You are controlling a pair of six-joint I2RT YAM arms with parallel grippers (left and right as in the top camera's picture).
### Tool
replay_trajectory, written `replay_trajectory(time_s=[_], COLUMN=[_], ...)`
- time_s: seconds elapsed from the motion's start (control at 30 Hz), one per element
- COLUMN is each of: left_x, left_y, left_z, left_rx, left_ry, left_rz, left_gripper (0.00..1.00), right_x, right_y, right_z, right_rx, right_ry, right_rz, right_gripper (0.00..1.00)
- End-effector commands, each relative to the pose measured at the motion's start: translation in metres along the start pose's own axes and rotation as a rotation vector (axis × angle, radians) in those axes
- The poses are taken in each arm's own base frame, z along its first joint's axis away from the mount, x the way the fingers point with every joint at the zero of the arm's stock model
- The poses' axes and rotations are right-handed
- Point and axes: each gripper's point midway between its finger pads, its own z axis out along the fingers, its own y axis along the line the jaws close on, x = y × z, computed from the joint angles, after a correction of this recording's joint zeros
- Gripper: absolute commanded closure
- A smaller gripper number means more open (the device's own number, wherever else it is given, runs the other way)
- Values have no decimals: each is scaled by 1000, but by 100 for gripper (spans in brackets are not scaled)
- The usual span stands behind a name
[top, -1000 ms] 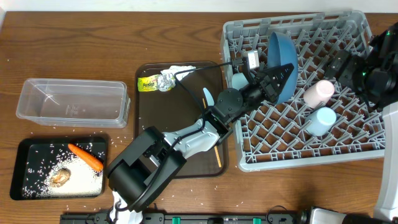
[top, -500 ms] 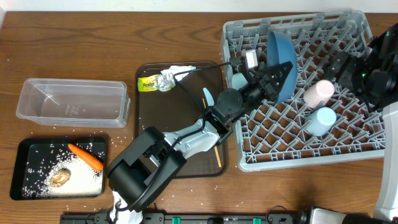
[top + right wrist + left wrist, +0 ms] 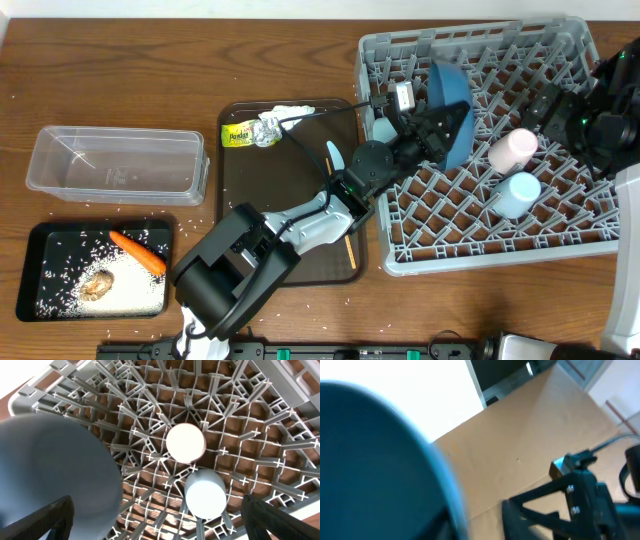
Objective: Sort waste into correct bins and load items into the dishwasher rack
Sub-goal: 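Lower the blue plate into the rack and release it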
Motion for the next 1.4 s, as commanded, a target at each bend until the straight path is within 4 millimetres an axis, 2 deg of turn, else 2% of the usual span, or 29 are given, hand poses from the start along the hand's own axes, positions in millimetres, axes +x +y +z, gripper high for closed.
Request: replay_trajectory(time_s=[0.0,0.07,0.13,0.17,0.2,0.47,0.73,0.97,1.1,1.2,1.37], left_x=[-2,0,1,2,3,12,19,13,0,-14,-38], left_y=[-2,2,4,5,7,37,76,80,87,91,84], left_z=[4,4,4,4,4,0,-13,-26,-48,-72,-105], left_rx=[5,-8,-18,-22,-27,-143,-313,-404,-556,-685,-816], left_ry=[-8,-1,7,11,14,76,149,193,194,199,191], left_rz=[12,11,10,9,9,-3,-12,106,186,270,314], left_gripper=[51,32,21,9,2,2,2,2,2,2,2], right_x=[-3,-3,-3,-3,-3,-3,-3,-4,-4,-3,-3], right_y=[-6,-6,-6,-6,-6,-6,-6,-6,-6,-6,-6], right_z=[-7,-7,-7,-7,-7,-7,-7,-7,-7,-7,-7], right_rx=[14,14,14,14,14,14,14,13,14,14,14], right_ry=[-25,-25,-25,-25,-25,-24,-24,-27,-26,-24,-24], right_rz=[18,18,18,18,18,17,18,17,17,18,18], right_gripper=[1,1,1,1,1,1,1,1,1,1,1])
